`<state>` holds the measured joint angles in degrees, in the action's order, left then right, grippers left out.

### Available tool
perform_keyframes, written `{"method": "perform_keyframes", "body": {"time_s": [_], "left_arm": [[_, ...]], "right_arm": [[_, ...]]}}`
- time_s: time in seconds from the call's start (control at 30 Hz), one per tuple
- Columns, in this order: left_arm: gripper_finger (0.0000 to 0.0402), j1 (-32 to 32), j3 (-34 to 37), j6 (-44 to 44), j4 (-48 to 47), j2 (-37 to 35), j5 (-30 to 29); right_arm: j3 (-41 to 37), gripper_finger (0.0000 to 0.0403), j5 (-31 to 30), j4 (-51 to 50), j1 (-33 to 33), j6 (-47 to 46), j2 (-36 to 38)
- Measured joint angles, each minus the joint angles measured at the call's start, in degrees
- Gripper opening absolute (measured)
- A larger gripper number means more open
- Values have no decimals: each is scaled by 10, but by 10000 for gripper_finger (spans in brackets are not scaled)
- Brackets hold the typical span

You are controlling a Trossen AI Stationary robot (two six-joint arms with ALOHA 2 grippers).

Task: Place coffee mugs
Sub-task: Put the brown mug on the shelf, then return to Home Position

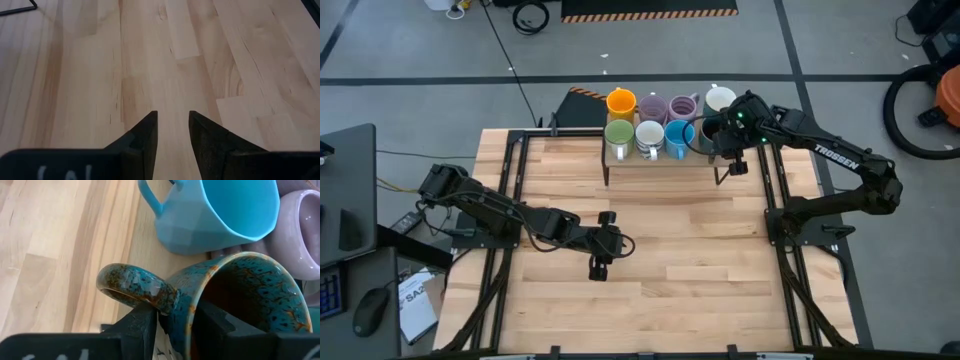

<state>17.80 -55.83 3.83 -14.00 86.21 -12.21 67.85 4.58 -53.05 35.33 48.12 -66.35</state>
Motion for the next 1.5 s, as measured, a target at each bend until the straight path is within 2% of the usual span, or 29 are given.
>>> {"method": "perform_keyframes", "body": {"time_s": [0.47,1.13,1.4,1.5], "left_arm": [[116,0,0,0,0,0,0],[116,-4,0,-11,-2,-5,0],[116,-12,0,-40,-2,-5,0],[116,-13,14,-66,36,-5,0]], "right_arm": [[0,160,-49,3,-31,-14,5],[0,162,-134,8,-88,-49,91],[0,161,-140,8,-134,-159,135],[0,161,-140,8,-153,-220,149]]}}
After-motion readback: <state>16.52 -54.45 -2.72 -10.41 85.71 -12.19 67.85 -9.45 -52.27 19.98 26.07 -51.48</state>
